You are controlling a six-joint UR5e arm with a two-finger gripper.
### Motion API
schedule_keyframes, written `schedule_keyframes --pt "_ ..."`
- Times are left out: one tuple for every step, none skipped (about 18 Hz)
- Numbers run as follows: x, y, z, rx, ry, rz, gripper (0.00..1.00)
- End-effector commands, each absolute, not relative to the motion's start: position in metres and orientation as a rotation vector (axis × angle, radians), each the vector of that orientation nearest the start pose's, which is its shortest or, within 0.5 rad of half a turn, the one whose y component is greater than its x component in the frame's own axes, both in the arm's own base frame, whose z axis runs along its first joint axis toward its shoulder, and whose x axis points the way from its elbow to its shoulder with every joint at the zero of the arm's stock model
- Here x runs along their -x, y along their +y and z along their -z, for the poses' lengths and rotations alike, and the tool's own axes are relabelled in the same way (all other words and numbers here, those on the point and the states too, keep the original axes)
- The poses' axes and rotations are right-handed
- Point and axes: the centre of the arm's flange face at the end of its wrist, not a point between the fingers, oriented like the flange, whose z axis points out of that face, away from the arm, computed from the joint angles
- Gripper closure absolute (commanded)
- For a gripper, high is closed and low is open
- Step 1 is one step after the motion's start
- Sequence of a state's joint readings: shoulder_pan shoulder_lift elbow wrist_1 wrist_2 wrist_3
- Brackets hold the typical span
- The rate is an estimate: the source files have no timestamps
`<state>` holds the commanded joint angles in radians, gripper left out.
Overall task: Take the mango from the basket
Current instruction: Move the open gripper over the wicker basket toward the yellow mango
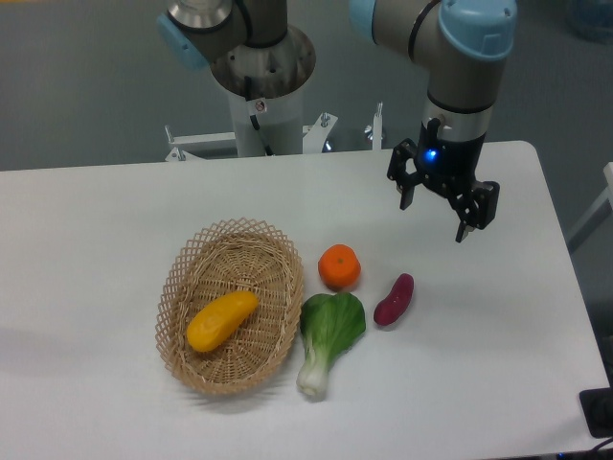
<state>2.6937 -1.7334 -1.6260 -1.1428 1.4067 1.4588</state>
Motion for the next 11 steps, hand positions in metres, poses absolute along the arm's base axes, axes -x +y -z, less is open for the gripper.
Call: schedule_keyframes --pt "0.447 0.382 -0.42 2.871 0.515 -0.231 0.0" --pt "0.443 0.38 -0.414 2.876 0.514 -0.214 0.0" --pt "0.44 0.379 -0.415 2.875 0.517 -0.216 0.0" --pt "0.44 0.379 -0.416 2.873 0.517 -0.218 0.0" --pt "0.439 0.379 -0.415 2.872 0.514 -0.214 0.0" --pt "0.438 0.378 -0.416 2.872 0.514 -0.217 0.0" --pt "0.435 0.379 -0.419 2.864 0.515 -0.219 0.0" --pt "0.431 0.379 -0.418 2.859 0.514 -0.212 0.0" --pt "0.426 0.379 -0.417 2.856 0.512 -0.206 0.0" --pt "0.422 0.379 -0.419 2.852 0.492 -0.207 0.0" --pt "0.42 0.379 -0.417 2.853 0.464 -0.199 0.0"
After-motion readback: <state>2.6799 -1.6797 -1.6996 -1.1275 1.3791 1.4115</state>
